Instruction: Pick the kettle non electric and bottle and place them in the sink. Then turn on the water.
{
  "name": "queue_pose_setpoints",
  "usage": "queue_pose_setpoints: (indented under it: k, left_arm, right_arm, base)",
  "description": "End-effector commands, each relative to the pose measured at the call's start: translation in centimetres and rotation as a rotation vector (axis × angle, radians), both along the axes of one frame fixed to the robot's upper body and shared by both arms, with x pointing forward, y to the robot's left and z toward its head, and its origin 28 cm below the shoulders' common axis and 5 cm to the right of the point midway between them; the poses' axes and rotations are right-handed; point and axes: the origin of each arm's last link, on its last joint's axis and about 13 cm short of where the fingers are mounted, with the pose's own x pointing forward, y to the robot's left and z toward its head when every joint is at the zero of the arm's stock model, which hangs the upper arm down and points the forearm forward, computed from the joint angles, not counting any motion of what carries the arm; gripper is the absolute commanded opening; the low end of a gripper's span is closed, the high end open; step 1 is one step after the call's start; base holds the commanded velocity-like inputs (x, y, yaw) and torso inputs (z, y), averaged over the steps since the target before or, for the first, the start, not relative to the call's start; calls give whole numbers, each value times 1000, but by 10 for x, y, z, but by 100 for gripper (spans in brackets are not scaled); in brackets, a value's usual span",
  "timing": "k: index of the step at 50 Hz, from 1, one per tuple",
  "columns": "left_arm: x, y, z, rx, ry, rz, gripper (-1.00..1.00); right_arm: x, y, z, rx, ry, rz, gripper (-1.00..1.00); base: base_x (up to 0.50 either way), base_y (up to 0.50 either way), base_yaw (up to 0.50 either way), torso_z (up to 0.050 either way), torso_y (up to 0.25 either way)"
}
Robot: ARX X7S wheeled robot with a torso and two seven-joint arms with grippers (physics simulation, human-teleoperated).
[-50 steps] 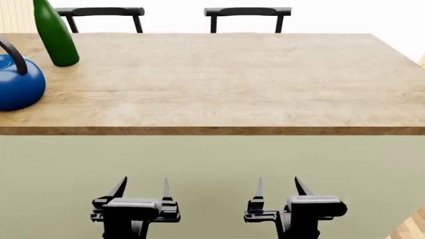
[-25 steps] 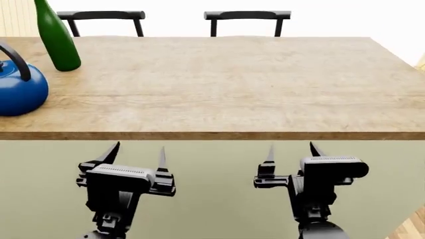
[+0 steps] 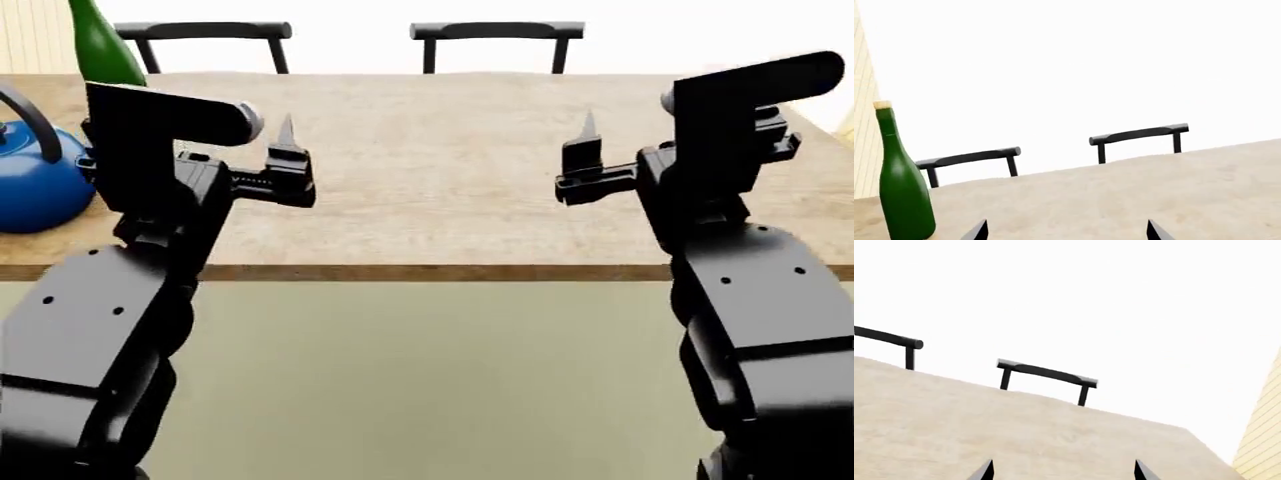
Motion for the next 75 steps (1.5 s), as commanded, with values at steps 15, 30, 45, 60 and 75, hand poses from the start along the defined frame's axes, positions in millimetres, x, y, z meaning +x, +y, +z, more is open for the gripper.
queue_pose_setpoints:
  k: [15,30,45,60,75]
  left_arm:
    - [74,17,140,47,5,173,100]
    - [77,21,156,55,-2,184,100]
    - [70,24,152,23,9,169,100]
    - [69,31,146,-8,-2,174,100]
    - [66,35,148,-6,-11,176,100]
  right_arm:
    - [48,-35,130,-60,4,-40,100]
    - [55,-34,128,-95,14,-18,100]
    - [56,-29,119,-119,39,3,100]
    - [57,-26,114,-115,50,11,100]
    - [56,-25,115,-118,52,22,100]
  base:
    - [0,0,0,0,0]
    - [7,103,0,0,0]
    - [49,500,0,0,0]
    - [48,500,0,0,0]
    - [49,500,0,0,0]
